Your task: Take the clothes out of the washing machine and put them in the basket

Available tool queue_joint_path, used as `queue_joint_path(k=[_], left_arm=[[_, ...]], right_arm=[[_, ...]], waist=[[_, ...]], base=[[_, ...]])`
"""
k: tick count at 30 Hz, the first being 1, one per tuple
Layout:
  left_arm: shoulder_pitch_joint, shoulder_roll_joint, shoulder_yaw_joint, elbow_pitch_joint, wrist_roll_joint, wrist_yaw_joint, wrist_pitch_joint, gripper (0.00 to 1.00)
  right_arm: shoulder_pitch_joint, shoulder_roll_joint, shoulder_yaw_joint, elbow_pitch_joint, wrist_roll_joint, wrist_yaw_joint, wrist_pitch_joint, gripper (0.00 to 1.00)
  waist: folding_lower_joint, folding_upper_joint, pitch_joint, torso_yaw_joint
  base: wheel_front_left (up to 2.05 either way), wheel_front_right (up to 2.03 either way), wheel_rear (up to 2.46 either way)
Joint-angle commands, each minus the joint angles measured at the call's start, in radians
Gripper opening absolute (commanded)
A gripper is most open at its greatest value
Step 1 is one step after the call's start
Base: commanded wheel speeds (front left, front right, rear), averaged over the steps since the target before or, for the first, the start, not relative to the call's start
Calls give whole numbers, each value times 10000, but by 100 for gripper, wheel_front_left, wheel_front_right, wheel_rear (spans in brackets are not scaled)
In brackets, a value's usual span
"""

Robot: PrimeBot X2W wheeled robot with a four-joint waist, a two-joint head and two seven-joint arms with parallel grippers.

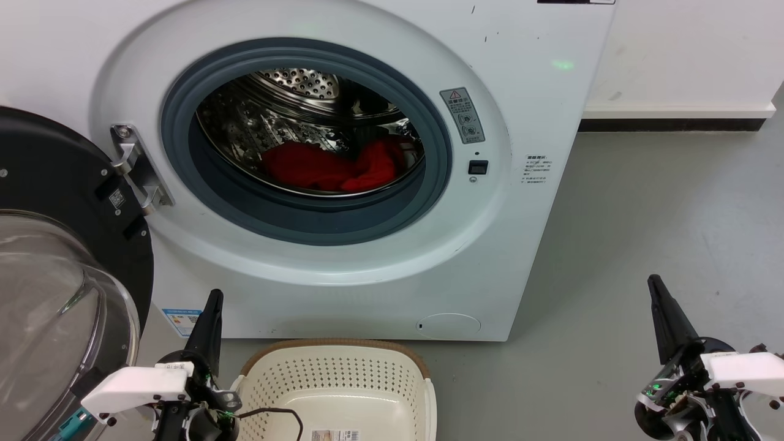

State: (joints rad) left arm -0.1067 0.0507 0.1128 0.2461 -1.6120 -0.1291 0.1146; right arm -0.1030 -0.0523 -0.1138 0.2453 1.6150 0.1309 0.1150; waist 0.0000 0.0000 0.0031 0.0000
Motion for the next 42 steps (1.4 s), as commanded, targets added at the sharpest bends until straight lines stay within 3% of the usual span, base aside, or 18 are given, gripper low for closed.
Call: queue_joint_path(k=[1,20,21,37,42], left_arm=[[-58,-10,27,-5,-21,-34,19,0],[-58,-10,26,-5,-21,-34,20,0],[14,-2,-8,35,1,2,-6,100],[474,-15,24,-108,482,1,-702,100],[511,-14,287,-54,1075,-1,-927,100]], right_arm=[[-124,31,7,10,-43,-3,4,0],[-124,31,7,10,-43,-3,4,0],[18,0,3,30,3,0,-3,100],[320,8,191,117,-452,-2,-689,100],[354,8,65,166,-1276,-2,-917,100]], waist=[[0,0,0,0],[0,0,0,0],[0,0,0,0],[0,0,12,-10],[0,0,6,-11]], base=[[0,0,0],[0,0,0],[0,0,0],[0,0,0],[0,0,0]])
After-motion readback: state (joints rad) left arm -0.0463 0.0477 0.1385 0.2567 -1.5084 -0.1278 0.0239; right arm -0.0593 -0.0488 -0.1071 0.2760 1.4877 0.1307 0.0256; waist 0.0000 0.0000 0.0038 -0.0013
